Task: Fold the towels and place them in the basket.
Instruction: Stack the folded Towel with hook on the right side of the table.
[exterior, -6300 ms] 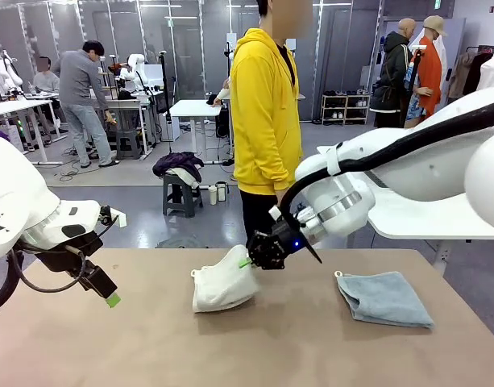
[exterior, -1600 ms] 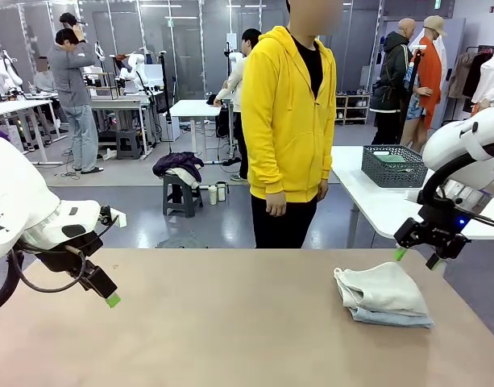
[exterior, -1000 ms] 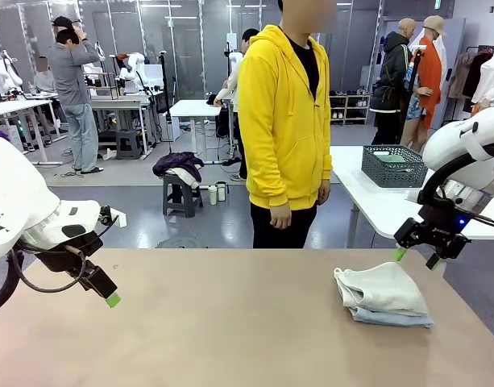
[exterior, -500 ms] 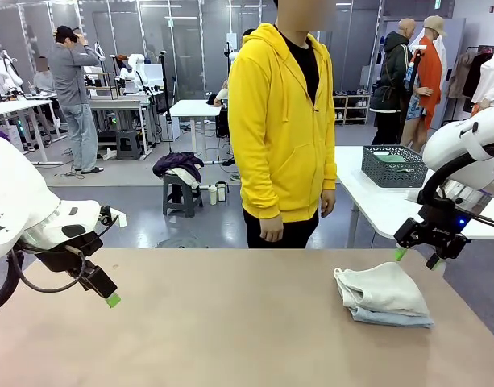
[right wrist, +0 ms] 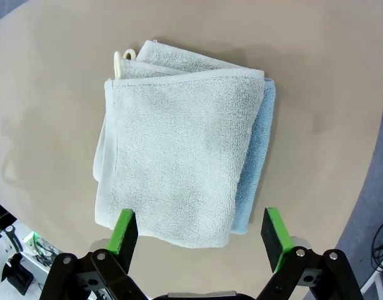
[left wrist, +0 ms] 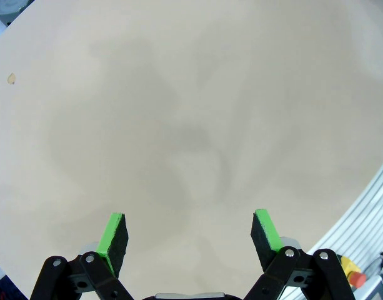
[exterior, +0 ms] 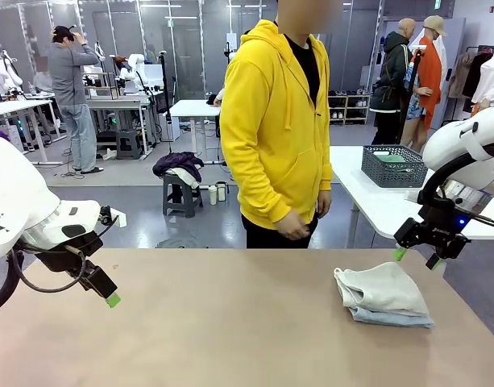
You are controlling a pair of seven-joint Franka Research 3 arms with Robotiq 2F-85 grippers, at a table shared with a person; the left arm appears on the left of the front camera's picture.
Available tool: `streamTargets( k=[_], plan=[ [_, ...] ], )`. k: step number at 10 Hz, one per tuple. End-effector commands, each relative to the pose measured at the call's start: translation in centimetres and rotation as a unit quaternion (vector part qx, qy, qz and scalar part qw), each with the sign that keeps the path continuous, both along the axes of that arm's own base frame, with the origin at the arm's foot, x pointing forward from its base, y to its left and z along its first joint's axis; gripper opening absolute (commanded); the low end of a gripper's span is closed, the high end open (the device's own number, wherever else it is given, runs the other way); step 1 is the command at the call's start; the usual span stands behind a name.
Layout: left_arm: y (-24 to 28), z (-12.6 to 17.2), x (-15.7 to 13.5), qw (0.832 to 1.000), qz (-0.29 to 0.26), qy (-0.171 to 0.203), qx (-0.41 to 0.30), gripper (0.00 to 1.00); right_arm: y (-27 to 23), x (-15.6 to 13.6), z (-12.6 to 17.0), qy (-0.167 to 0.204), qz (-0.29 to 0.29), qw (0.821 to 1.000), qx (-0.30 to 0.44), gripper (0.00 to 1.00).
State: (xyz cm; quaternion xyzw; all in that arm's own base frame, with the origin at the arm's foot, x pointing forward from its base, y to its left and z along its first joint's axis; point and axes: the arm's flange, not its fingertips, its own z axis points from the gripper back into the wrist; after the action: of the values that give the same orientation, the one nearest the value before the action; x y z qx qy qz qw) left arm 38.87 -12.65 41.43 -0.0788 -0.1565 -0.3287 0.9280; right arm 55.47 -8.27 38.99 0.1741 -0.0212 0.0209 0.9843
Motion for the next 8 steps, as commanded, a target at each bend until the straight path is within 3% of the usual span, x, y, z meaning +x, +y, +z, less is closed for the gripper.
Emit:
streamTargets(
  k=[1,4,6,8],
  plan=[
    [-0.1,0.1,0.1,1.000,0.006,0.001,0.007,1.00,0.0,0.0,-0.1,-0.003,0.003,1.000,0.006,1.00],
    [0.0,0.0,0.0,1.000,0.000,0.000,0.000,1.00,0.0,0.0,0.0,0.000,0.000,1.000,0.000,1.00],
    [1.4,3.9,1.1,0.999,-0.008,-0.025,-0.039,1.00,2.1,-3.5,6.0,-0.097,0.074,0.992,-0.002,1.00],
    [3.1,6.4,1.0,0.996,-0.022,-0.030,-0.075,1.00,3.0,-7.2,8.8,-0.132,0.141,0.981,0.020,1.00]
  ],
)
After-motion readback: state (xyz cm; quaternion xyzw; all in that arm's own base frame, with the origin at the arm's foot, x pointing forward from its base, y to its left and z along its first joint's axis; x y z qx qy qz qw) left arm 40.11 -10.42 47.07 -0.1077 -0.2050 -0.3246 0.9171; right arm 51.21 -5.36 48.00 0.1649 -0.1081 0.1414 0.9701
